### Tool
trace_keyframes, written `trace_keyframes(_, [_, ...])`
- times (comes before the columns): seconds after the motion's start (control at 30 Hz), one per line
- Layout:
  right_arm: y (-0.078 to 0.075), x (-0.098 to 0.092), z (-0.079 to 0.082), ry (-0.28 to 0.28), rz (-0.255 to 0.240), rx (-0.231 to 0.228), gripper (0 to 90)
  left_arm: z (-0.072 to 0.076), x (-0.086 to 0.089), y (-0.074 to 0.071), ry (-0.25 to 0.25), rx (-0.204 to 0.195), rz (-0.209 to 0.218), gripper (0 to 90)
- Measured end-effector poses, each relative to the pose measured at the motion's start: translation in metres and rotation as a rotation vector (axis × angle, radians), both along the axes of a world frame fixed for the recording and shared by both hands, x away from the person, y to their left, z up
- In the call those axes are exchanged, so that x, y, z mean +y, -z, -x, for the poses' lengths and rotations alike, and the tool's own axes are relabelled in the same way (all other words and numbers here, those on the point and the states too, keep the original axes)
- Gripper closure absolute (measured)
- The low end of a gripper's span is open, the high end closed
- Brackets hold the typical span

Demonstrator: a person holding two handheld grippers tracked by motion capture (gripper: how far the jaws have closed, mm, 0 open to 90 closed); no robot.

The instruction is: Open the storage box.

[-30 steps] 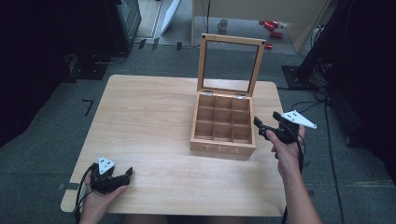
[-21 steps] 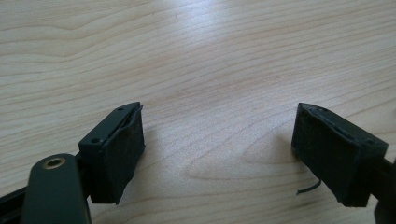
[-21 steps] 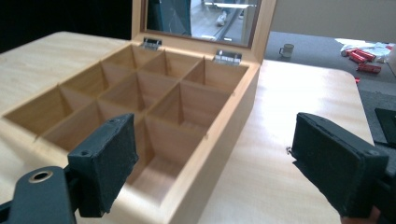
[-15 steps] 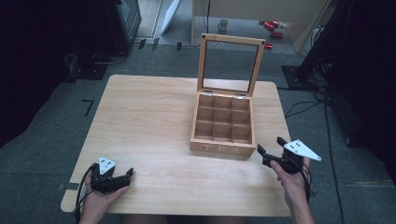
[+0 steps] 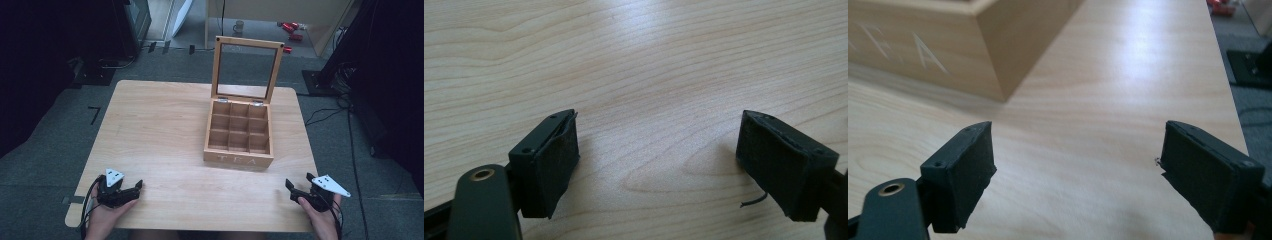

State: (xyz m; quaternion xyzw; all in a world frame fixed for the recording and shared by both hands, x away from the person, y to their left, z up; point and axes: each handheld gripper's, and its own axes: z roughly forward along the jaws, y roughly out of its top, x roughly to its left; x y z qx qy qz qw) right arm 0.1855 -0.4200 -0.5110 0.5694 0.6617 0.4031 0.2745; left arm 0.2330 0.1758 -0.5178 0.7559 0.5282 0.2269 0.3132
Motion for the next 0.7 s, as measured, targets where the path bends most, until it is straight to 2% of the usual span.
trace_keyframes(0.17, [0.008, -0.001, 0.001, 0.021, 0.025, 0.072, 14.6, 0.000, 0.000, 0.000, -0.003, 0.000, 0.001, 18.6])
trace_keyframes(0.27, [0.012, 0.000, -0.001, 0.030, 0.038, 0.105, 14.6, 0.000, 0.000, 0.000, -0.006, -0.001, 0.002, 18.7])
trace_keyframes(0.3, [0.012, 0.001, -0.001, 0.034, 0.046, 0.102, 14.6, 0.000, 0.000, 0.000, -0.006, -0.001, 0.002, 18.8])
trace_keyframes(0.4, [0.012, 0.003, -0.001, 0.028, 0.066, 0.115, 14.5, 0.001, 0.000, 0.000, -0.006, -0.001, 0.001, 18.8])
trace_keyframes(0.43, [0.013, 0.004, -0.002, 0.021, 0.092, 0.132, 14.4, 0.001, 0.000, 0.000, -0.005, -0.001, 0.001, 18.8])
trace_keyframes(0.5, [0.014, 0.006, -0.004, 0.008, 0.113, 0.172, 13.4, 0.001, 0.000, 0.000, -0.005, 0.000, 0.000, 18.9])
trace_keyframes(0.7, [0.014, 0.006, -0.004, 0.004, 0.102, 0.177, 13.4, 0.001, 0.000, 0.000, -0.005, -0.001, 0.000, 19.0])
